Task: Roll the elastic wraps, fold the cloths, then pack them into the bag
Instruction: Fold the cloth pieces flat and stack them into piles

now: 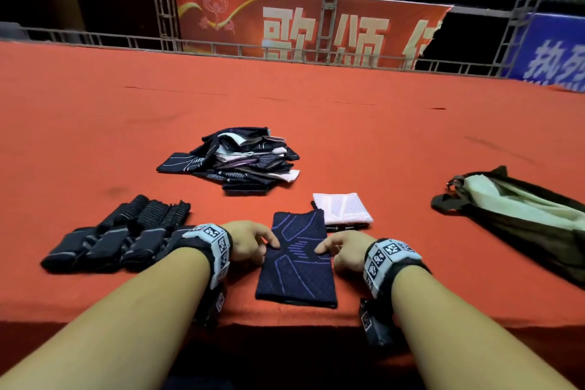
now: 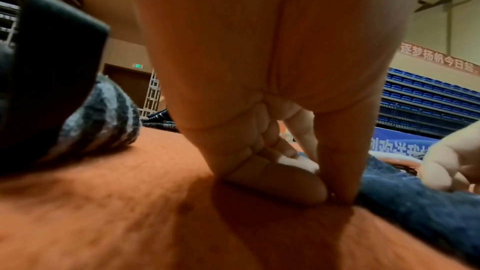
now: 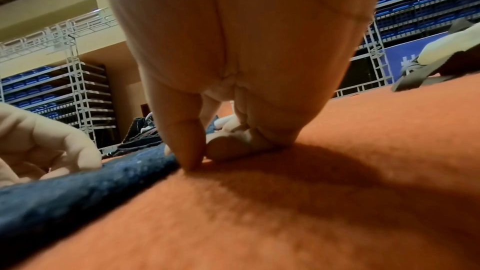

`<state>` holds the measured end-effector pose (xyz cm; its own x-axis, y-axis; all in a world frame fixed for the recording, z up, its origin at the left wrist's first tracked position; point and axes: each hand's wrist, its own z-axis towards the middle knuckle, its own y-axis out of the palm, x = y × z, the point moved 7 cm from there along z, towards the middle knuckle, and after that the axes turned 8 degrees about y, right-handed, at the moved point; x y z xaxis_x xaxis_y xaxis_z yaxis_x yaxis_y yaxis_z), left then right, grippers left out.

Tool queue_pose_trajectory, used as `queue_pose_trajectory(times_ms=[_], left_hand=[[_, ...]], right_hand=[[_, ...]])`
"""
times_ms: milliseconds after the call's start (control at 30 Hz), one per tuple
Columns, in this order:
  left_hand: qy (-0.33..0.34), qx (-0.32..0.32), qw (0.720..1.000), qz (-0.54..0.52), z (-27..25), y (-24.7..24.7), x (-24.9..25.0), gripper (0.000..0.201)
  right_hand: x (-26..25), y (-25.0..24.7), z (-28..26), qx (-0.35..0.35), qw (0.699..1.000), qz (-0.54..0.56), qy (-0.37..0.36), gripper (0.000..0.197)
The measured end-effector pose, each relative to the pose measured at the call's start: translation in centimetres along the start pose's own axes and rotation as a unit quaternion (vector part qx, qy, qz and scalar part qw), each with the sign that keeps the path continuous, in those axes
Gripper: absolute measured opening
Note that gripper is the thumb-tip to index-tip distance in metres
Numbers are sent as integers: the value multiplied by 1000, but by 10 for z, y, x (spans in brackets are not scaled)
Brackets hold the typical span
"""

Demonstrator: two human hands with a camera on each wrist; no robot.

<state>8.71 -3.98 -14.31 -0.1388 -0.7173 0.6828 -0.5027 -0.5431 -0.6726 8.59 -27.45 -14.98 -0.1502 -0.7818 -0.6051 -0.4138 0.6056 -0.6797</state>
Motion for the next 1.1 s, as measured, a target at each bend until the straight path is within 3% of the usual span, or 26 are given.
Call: queue_pose_trajectory(times_ms=[167, 267, 367, 467, 567, 767, 900, 1000, 1100], left_hand=[[-12, 17, 996, -84, 5, 3, -8, 24], [-15, 43, 993, -105, 5, 2, -8, 4], [-32, 64, 990, -123, 5, 1, -13, 14], [-62, 77, 982, -161, 2, 2, -19, 24], [-87, 86, 971, -206, 2, 3, -21, 26], [-132, 97, 967, -194, 8, 2, -23, 27], [-144, 91, 968, -186, 5, 2, -17, 26], [-152, 59, 970, -182, -5, 5, -10, 24], [-171, 26, 975, -141, -16, 4, -2, 26]], right_hand=[[3, 4, 3, -49, 998, 28, -25, 42], [4, 3, 7, -29, 998, 50, -34, 26], [5, -3, 7, 13, 998, 50, -34, 7], [7, -4, 9, 28, 998, 61, -11, 25], [8, -2, 10, 33, 993, 112, 15, 27], [7, -1, 19, 53, 986, 108, 115, 32], [-4, 1, 18, 47, 989, 79, 116, 23], [-7, 5, 22, 42, 992, 13, 115, 36], [-12, 6, 23, 27, 993, 25, 114, 23]])
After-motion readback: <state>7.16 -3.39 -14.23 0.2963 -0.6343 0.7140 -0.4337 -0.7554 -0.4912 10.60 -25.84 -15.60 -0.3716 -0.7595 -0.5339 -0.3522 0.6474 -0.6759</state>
